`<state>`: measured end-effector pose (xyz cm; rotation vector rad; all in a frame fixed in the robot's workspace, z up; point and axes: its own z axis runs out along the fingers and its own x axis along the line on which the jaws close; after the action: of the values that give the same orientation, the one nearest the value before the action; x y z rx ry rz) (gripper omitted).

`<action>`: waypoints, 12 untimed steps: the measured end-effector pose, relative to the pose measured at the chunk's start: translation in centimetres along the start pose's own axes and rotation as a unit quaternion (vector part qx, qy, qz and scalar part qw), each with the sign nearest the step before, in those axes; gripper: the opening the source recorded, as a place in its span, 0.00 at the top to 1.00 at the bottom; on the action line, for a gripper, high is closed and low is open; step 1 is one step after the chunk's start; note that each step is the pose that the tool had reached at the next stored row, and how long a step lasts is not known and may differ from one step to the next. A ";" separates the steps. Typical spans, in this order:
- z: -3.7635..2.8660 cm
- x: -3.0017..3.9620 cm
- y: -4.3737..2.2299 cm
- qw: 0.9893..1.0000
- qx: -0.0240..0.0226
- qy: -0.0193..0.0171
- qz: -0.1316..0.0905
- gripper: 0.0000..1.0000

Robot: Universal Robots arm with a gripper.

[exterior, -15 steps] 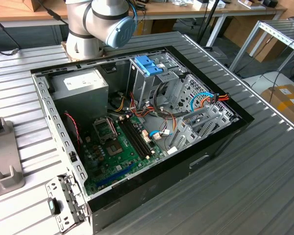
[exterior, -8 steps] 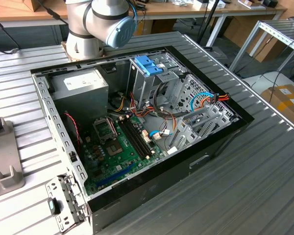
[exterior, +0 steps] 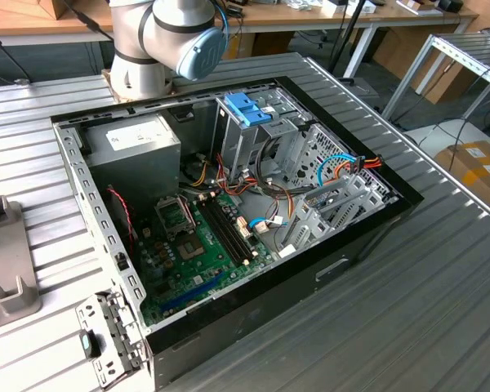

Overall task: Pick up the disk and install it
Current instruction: 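Pick up the disk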

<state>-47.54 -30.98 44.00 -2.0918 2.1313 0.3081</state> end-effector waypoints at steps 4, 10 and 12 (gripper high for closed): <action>-0.49 -0.12 0.03 1.000 0.000 -0.004 0.000 0.63; -0.88 -0.22 0.04 1.000 0.000 -0.007 0.000 0.63; -1.07 -0.27 0.05 1.000 0.000 -0.008 0.000 0.63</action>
<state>-47.54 -30.98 45.11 -2.0831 2.1216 0.3243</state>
